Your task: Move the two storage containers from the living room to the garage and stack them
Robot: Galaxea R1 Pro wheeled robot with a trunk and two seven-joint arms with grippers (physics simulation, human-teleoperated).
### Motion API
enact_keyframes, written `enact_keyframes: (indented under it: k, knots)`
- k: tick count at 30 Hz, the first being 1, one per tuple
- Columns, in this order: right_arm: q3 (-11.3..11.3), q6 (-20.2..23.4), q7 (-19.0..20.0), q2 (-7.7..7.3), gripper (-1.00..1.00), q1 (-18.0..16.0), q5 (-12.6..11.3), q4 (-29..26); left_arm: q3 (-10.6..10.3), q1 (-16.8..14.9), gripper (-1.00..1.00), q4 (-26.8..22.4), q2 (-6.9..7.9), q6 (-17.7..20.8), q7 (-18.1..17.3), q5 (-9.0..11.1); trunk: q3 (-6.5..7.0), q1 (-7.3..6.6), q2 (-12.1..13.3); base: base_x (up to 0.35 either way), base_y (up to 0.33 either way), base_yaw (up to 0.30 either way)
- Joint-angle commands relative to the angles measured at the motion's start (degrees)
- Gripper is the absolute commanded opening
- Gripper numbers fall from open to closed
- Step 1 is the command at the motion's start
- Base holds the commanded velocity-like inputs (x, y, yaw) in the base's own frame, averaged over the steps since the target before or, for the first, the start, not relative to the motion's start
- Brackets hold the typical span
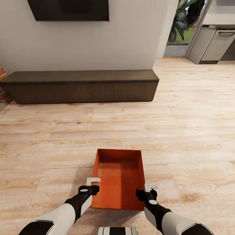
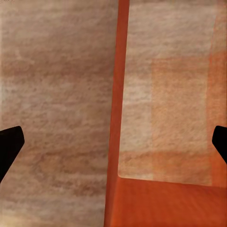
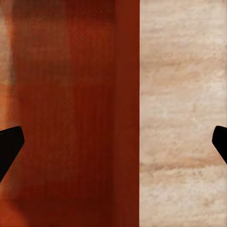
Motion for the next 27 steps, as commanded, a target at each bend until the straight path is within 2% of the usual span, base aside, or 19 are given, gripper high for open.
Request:
enact_keyframes:
  k: [1,14,27]
  knots:
    - [0.5,-0.2,-0.2,-0.04,1.0,0.0,-0.6,0.1,-0.1,0.0,1.0,-0.1,-0.01,0.2,0.2,0.0,-0.04,-0.01,0.0,0.002,0.0,0.0]
    - [0.6,-0.2,-0.2,-0.16,1.0,0.0,-0.4,0.1,-0.1,0.0,1.0,-0.1,-0.01,0.2,0.2,0.0,-0.04,-0.01,0.0,0.0,0.0,0.0]
    - [0.7,-0.2,-0.2,-1.31,1.0,0.0,-0.2,0.1,-0.1,0.0,1.0,-0.1,-0.01,0.2,0.2,0.0,-0.04,-0.01,0.0,0.0,0.0,0.0]
